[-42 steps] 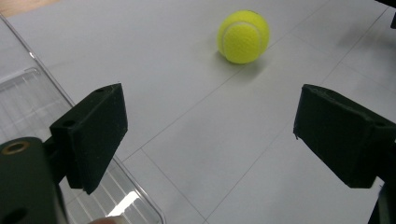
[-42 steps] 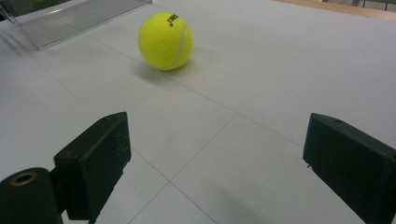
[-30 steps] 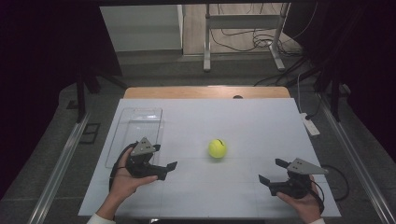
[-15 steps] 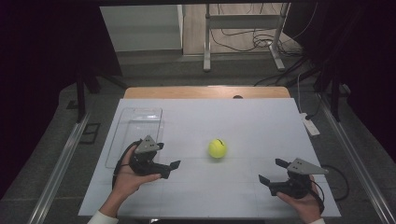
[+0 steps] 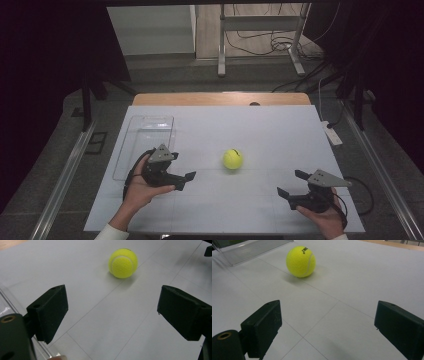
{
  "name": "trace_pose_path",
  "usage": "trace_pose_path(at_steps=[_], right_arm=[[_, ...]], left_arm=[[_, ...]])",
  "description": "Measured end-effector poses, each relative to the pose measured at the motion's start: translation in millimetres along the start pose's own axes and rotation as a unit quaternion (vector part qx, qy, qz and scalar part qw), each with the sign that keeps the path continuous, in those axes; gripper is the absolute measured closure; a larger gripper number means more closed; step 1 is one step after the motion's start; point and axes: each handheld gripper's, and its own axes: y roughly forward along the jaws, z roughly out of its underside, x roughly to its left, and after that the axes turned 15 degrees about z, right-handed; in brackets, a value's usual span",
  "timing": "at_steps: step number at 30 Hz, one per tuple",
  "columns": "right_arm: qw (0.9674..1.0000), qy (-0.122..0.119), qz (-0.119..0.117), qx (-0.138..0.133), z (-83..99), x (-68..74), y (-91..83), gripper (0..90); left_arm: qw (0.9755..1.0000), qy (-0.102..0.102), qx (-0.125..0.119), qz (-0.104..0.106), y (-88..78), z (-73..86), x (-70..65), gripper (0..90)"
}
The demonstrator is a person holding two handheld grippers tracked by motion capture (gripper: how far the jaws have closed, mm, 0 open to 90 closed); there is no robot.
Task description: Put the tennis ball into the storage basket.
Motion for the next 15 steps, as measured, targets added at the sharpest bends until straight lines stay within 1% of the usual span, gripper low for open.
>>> trace_pose_path(at_steps=[10, 15], right_arm=[[1.0000, 0.002, -0.001, -0.002, 0.0, -0.7, -0.7, 7.7], [1.0000, 0.003, -0.001, -0.002, 0.0, -1.2, -0.4, 7.7]], left_arm=[[1.0000, 0.005, 0.002, 0.007, 6.5, -6.6, -1.7, 10.6], [0.9999, 0.007, 0.008, 0.010, 11.3, -8.5, -2.2, 10.4]])
